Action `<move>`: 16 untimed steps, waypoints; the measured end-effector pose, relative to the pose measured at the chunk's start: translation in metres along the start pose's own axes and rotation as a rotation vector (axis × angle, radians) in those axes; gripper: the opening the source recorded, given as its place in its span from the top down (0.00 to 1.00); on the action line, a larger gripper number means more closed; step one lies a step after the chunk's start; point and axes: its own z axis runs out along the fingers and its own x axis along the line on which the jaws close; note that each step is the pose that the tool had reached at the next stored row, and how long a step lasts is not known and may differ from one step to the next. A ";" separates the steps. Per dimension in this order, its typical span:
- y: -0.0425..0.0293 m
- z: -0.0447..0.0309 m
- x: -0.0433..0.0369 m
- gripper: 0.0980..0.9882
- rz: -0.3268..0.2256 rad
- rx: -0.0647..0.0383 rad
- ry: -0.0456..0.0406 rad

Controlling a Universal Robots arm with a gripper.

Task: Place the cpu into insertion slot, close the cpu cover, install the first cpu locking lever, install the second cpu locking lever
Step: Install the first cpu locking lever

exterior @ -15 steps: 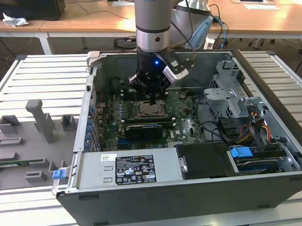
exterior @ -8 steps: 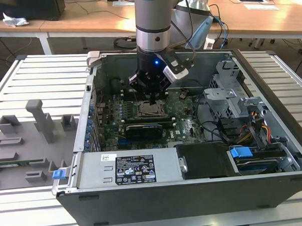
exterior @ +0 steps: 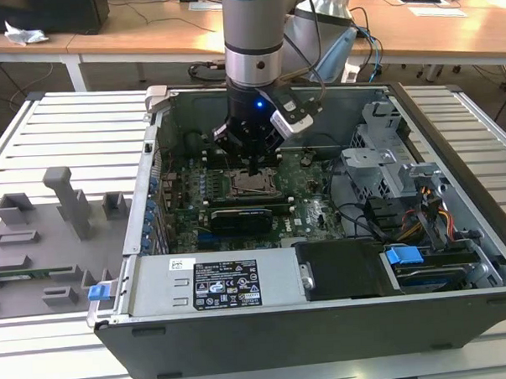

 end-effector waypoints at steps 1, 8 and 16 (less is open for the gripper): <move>0.0004 -0.0001 0.0029 0.99 0.000 0.000 -0.0006; 0.0025 -0.0006 0.0181 0.99 0.000 0.001 -0.0050; 0.0040 -0.0010 0.0288 0.99 0.000 0.001 -0.0063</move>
